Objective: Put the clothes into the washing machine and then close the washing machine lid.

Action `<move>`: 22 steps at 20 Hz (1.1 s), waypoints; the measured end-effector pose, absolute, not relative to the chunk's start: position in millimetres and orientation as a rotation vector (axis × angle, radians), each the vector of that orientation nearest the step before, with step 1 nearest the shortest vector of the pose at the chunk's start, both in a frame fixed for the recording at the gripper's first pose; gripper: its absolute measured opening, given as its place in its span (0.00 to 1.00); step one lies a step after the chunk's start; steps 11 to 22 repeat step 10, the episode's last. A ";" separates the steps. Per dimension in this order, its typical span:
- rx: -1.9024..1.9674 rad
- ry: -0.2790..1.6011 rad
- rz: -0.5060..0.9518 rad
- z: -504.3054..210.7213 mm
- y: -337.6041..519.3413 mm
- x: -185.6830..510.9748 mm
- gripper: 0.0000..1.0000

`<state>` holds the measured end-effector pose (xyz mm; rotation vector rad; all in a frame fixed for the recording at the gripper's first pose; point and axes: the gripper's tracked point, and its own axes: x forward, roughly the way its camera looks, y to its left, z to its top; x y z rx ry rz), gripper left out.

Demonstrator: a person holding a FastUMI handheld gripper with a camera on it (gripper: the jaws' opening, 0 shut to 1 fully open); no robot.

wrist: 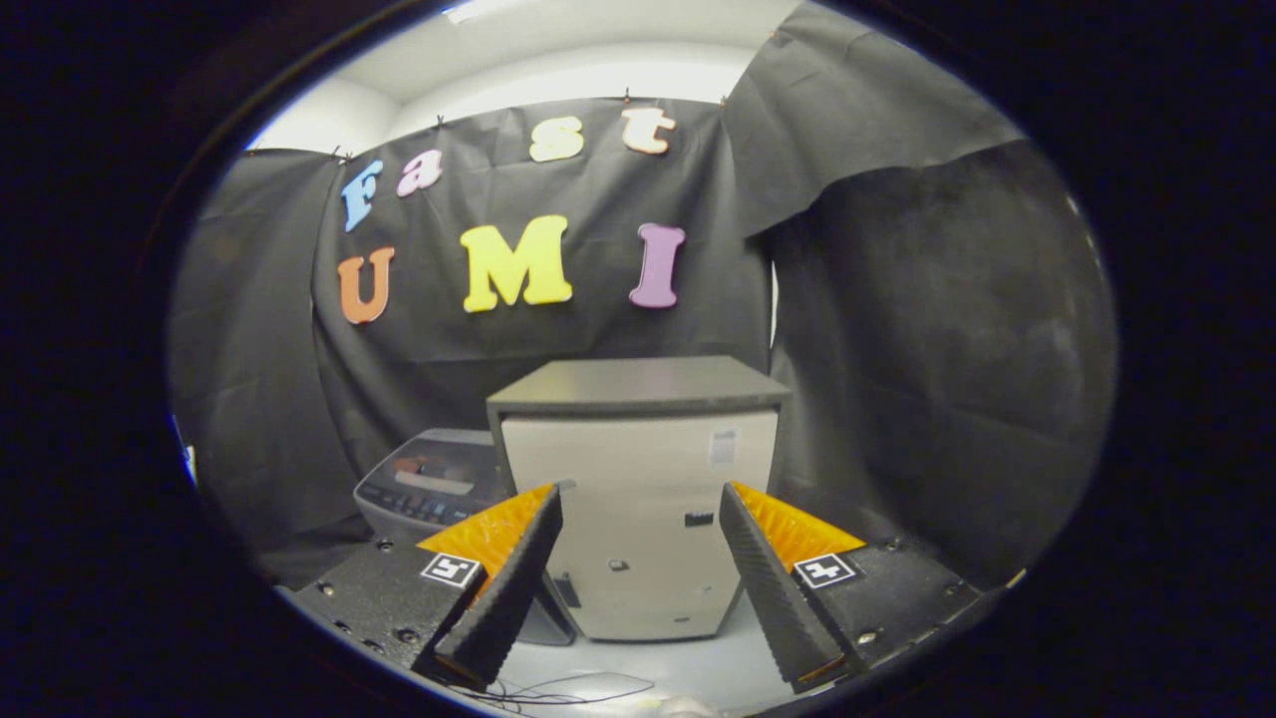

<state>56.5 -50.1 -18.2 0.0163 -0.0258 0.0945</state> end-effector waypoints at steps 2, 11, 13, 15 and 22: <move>0.022 -0.019 0.095 -26.1 -54.4 56.9 0.99; -0.025 -0.034 0.074 -28.4 -58.2 55.2 0.99; -0.025 -0.034 0.074 -28.4 -58.2 55.2 0.99; -0.025 -0.034 0.074 -28.4 -58.2 55.2 0.99; -0.025 -0.034 0.074 -28.4 -58.2 55.2 0.99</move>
